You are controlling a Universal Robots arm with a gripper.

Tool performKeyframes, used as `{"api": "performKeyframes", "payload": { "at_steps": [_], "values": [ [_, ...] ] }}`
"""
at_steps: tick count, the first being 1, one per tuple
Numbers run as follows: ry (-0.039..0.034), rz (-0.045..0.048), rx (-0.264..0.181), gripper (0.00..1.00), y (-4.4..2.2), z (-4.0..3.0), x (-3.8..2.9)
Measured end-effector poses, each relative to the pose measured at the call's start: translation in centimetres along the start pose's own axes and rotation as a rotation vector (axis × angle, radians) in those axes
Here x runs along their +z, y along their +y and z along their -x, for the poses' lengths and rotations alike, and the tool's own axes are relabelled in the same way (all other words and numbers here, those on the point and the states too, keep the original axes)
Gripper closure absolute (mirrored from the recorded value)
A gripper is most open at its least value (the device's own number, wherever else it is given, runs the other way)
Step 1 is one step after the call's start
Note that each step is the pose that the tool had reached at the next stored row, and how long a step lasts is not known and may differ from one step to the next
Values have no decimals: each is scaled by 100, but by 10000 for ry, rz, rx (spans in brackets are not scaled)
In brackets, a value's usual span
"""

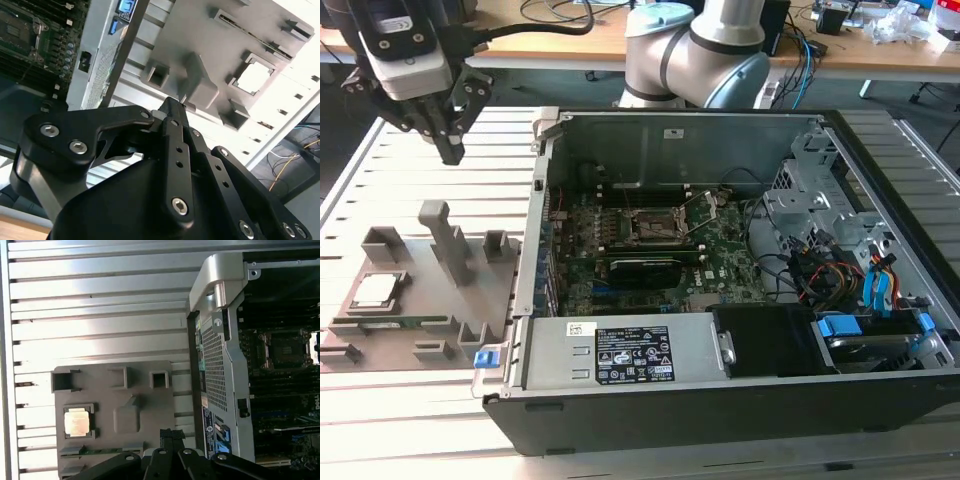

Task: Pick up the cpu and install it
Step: 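Reach for the cpu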

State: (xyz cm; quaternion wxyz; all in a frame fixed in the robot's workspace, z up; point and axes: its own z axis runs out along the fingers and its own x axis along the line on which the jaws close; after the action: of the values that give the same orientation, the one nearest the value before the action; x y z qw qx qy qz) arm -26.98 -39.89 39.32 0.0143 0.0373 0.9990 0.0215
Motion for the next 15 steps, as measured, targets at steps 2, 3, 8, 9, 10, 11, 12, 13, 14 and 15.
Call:
{"api": "performKeyframes", "payload": {
  "at_steps": [2,3,8,9,10,11,12,13,14,15],
  "values": [
    [-2,1,1,89,-6,-90,-3],
    [-1,1,2,89,-9,-121,-4],
    [-2,0,2,89,-23,-312,-10],
    [-2,0,1,89,-25,-343,-11],
    [-2,0,2,89,-26,-361,-11],
    [-3,1,2,89,-28,-379,-11],
    [-3,0,1,89,-31,-423,-13],
    [-2,0,0,89,-34,-461,-14],
    [-2,0,0,89,-37,-500,-16],
    [-3,0,1,89,-40,-543,-17]
  ]
}}
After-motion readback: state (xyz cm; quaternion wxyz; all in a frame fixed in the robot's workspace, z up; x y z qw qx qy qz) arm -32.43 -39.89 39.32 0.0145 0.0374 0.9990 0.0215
